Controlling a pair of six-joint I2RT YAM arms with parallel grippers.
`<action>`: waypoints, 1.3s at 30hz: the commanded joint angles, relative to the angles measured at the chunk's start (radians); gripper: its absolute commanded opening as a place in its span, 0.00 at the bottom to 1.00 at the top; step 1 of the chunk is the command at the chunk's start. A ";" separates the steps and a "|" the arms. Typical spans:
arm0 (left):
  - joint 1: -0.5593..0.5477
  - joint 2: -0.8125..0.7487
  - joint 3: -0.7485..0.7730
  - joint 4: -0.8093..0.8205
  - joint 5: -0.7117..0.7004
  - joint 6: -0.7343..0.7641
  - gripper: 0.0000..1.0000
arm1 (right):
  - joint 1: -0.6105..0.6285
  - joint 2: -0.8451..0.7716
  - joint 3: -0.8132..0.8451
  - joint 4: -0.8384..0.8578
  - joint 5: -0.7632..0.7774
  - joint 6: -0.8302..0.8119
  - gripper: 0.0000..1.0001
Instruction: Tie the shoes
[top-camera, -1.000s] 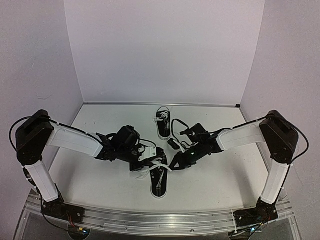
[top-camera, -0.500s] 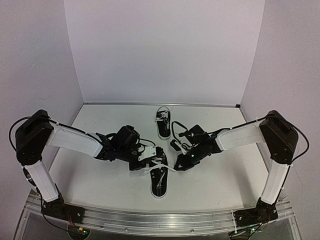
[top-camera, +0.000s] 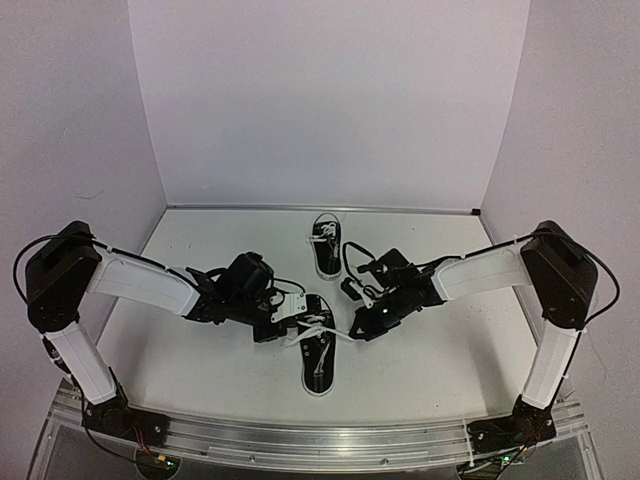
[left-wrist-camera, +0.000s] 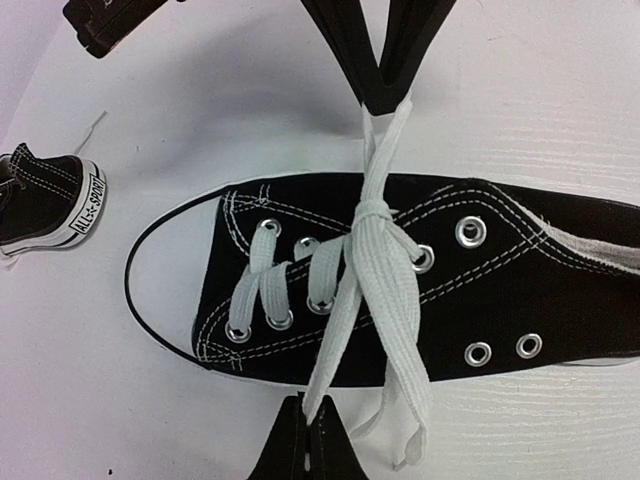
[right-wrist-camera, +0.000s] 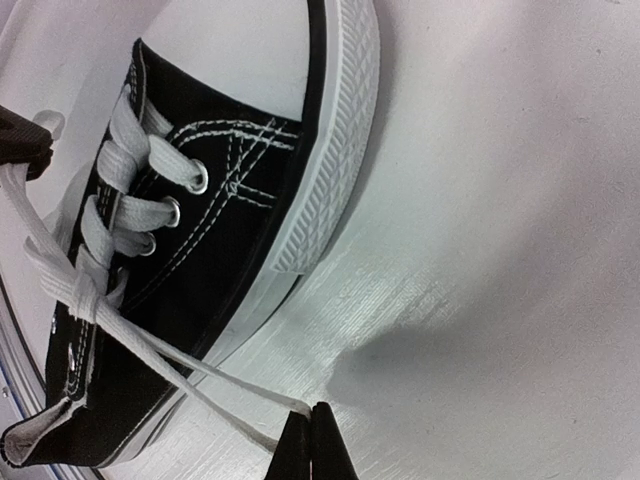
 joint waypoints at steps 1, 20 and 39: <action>0.036 -0.065 -0.013 -0.006 -0.074 -0.016 0.00 | -0.014 -0.037 -0.009 -0.089 0.088 -0.025 0.00; 0.044 -0.093 -0.047 0.017 -0.042 -0.026 0.00 | -0.029 -0.076 -0.030 -0.102 0.092 -0.030 0.00; 0.053 -0.078 -0.003 0.012 0.014 -0.069 0.10 | -0.037 -0.120 -0.025 -0.046 -0.115 -0.012 0.03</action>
